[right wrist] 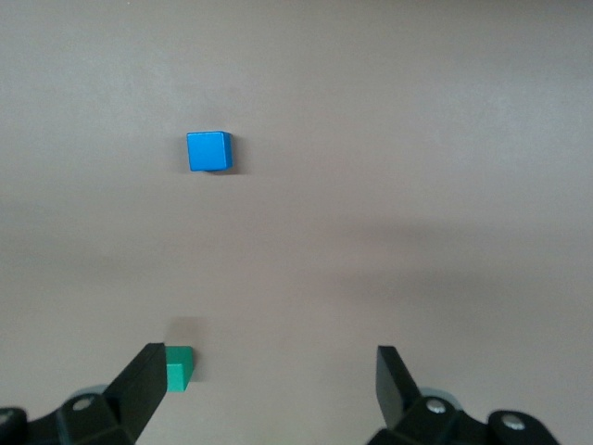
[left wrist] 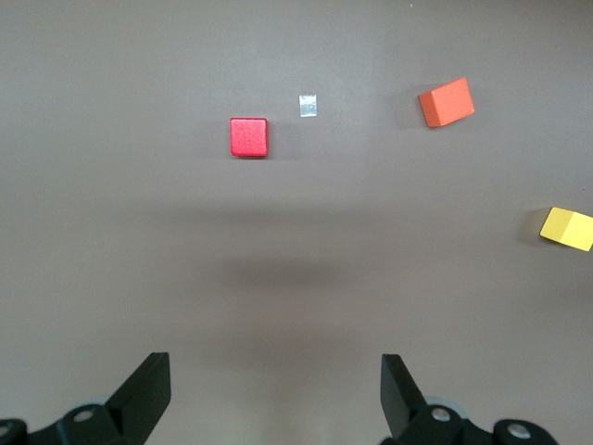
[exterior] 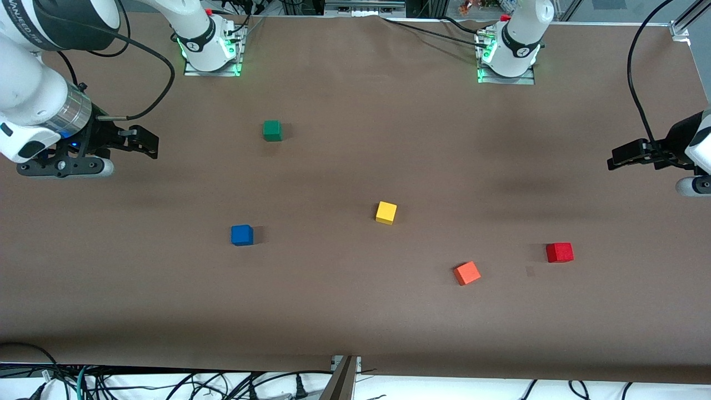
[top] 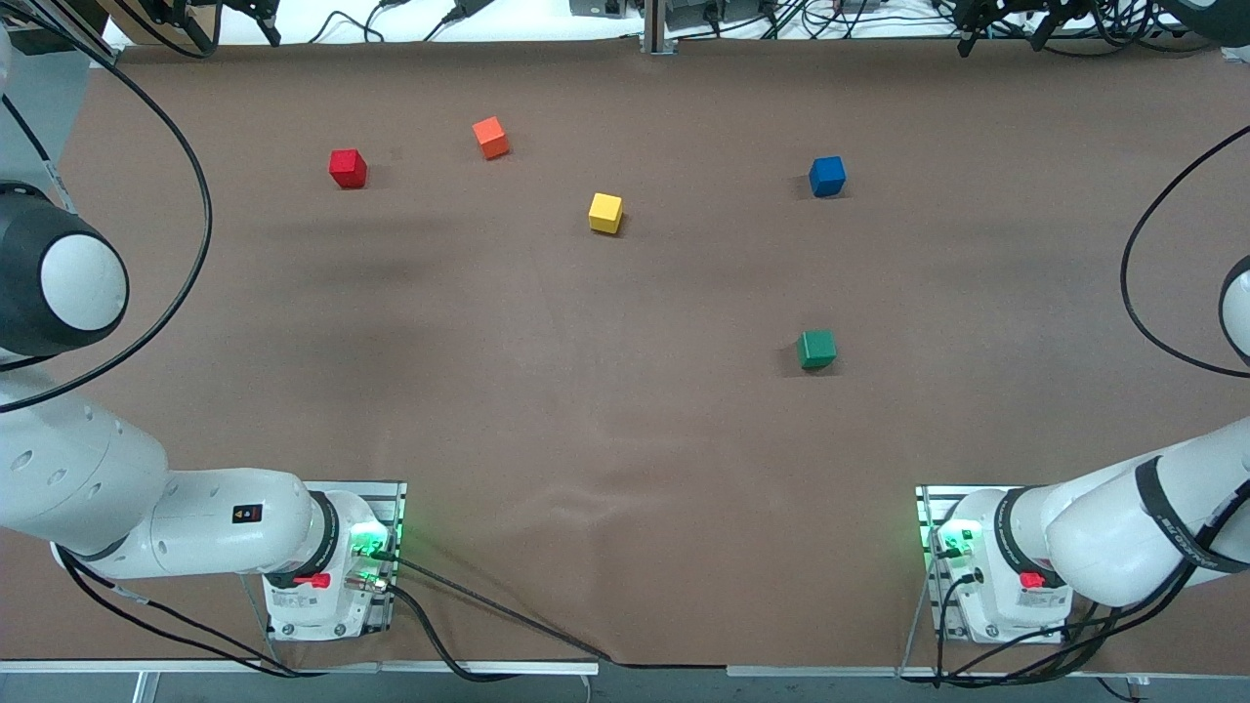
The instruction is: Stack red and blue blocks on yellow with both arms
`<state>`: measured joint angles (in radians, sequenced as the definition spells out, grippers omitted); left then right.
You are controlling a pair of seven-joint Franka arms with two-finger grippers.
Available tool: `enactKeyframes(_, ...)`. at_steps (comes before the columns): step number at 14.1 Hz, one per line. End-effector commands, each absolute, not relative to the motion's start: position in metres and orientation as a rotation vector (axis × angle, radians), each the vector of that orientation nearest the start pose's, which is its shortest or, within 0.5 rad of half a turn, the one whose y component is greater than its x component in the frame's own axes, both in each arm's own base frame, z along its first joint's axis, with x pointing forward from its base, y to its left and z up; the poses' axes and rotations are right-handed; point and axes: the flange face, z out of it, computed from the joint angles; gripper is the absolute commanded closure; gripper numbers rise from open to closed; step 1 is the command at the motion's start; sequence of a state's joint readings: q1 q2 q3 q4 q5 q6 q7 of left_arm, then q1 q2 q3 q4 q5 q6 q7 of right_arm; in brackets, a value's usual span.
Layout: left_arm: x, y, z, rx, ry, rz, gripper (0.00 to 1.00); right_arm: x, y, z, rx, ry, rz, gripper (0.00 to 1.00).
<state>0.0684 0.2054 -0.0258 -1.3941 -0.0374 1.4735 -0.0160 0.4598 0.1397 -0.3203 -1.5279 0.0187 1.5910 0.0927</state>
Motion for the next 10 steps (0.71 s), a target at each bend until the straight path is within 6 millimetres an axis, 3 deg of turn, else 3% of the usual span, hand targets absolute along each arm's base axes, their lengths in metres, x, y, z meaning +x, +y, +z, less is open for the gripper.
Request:
enactKeyframes(1,0.607,0.020,0.585,-3.196,-0.079,0.210,0.00,0.589,0.094,0.576,-3.155,-0.039,0.105,0.00)
enactKeyframes(7,0.609,0.020,0.579,-3.193,-0.077,0.227,0.00,0.588,0.094,0.577,-3.153,-0.039,0.103,0.00)
enactKeyframes(10,0.619,0.029,0.554,-3.202,-0.084,0.277,0.00,0.588,0.095,0.577,-3.153,-0.041,0.103,0.00)
